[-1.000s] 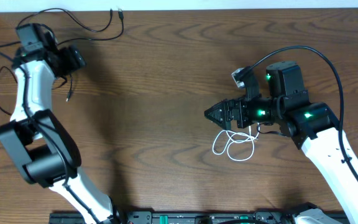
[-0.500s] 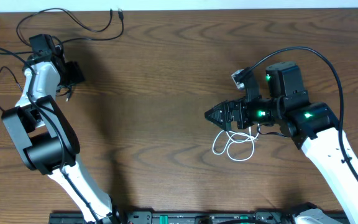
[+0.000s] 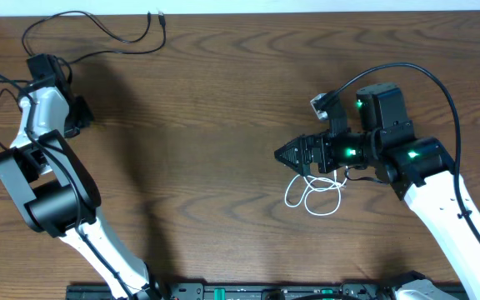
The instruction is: Untangle cables
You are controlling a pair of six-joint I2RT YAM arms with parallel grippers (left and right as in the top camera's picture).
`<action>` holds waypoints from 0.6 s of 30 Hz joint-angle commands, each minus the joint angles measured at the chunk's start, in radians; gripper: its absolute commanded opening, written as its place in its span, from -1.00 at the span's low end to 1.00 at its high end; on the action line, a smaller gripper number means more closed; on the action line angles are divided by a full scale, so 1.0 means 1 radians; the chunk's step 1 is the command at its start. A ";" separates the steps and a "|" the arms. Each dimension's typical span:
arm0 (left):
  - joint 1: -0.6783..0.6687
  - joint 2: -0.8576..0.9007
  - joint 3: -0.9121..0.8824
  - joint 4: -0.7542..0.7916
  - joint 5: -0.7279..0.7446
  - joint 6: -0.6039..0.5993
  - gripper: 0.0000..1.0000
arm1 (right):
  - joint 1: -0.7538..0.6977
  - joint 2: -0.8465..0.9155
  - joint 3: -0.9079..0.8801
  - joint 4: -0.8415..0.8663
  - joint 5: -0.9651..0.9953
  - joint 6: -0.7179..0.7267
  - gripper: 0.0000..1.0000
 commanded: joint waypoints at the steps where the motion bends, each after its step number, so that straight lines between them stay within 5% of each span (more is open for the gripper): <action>1: 0.003 0.010 -0.008 -0.005 -0.024 0.059 -0.29 | -0.002 -0.002 0.005 -0.002 0.000 -0.020 0.99; 3: 0.003 0.010 -0.008 -0.006 -0.024 0.058 -0.12 | -0.002 -0.002 0.005 -0.002 0.000 -0.020 0.98; 4: 0.002 0.008 -0.008 -0.007 -0.024 0.058 0.14 | -0.002 -0.002 0.005 -0.002 0.000 -0.020 0.99; 7: 0.003 -0.015 -0.006 -0.006 -0.023 0.057 0.24 | -0.002 -0.002 0.005 -0.002 0.000 -0.020 0.98; 12: 0.003 -0.120 -0.006 -0.008 0.048 -0.002 0.72 | -0.002 -0.002 0.005 -0.001 0.029 -0.019 0.99; 18: 0.003 -0.266 -0.006 -0.009 0.207 -0.019 0.86 | -0.003 -0.002 0.005 -0.003 0.054 -0.019 0.99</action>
